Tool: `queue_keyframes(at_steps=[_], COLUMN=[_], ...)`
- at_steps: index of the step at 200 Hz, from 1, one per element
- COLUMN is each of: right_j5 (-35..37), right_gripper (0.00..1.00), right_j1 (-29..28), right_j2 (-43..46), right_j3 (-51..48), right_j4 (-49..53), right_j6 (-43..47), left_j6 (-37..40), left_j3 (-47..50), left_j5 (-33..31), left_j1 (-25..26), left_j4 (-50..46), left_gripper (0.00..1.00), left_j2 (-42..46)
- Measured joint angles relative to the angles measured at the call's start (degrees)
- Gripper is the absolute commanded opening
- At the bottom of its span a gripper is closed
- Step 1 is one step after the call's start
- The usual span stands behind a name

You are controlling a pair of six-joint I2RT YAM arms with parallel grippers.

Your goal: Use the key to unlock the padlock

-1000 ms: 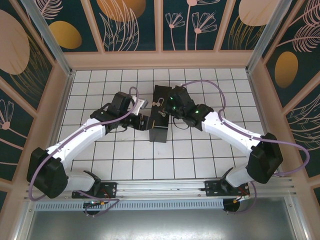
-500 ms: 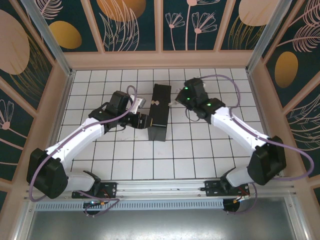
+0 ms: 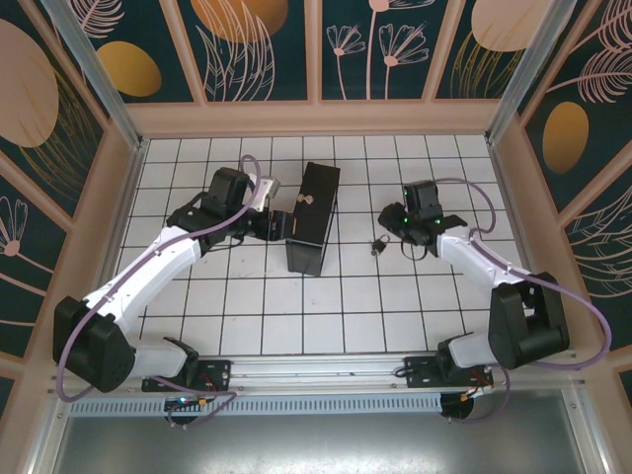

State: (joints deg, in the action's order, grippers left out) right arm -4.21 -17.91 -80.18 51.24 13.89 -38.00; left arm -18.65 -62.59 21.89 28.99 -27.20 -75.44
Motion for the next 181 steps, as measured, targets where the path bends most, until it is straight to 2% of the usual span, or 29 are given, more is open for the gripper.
queue_keyframes(at_steps=[15,31,71,110,122,146,166,181], right_j5=[-0.79,-3.91,-15.39,-23.21,-24.63,-23.08,-19.61,-17.59], right_gripper=[0.5,0.5,0.5,0.49,0.48,0.52,0.54,0.5], right_j1=[0.79,1.46,1.36,-1.4,-2.23,-3.5,-3.39,-2.54], right_j2=[-2.67,-7.15,-28.89,-41.64,-43.01,-42.38,-35.89,-29.64], right_j3=[6.01,13.25,38.51,50.36,51.74,50.77,41.03,33.53], right_j4=[-1.42,-4.94,-10.99,-9.33,-8.7,-7.65,-8.44,-8.57], right_j6=[2.89,6.19,13.97,19.32,20.11,19.65,16.96,14.32], left_j6=[-1.16,-2.69,-4.66,-8.63,-10.1,-12.66,-13.25,-13.35], left_j3=[0.76,3.13,9.18,15.39,16.33,16.96,16.06,13.77], left_j5=[-2.23,-3.56,-3.45,-1.51,-3.02,-5.62,-4.02,-0.68], left_j1=[2.27,4.87,8.68,12.98,13.03,12.94,11.19,6.84], left_j4=[-0.7,-0.39,-1.55,0.94,2.32,4.81,6.1,7.23], left_gripper=[0.59,0.57,0.55,0.56,0.55,0.58,0.58,0.59], left_j2=[1.51,3.52,7.08,6.93,6.03,5.55,7.69,9.2])
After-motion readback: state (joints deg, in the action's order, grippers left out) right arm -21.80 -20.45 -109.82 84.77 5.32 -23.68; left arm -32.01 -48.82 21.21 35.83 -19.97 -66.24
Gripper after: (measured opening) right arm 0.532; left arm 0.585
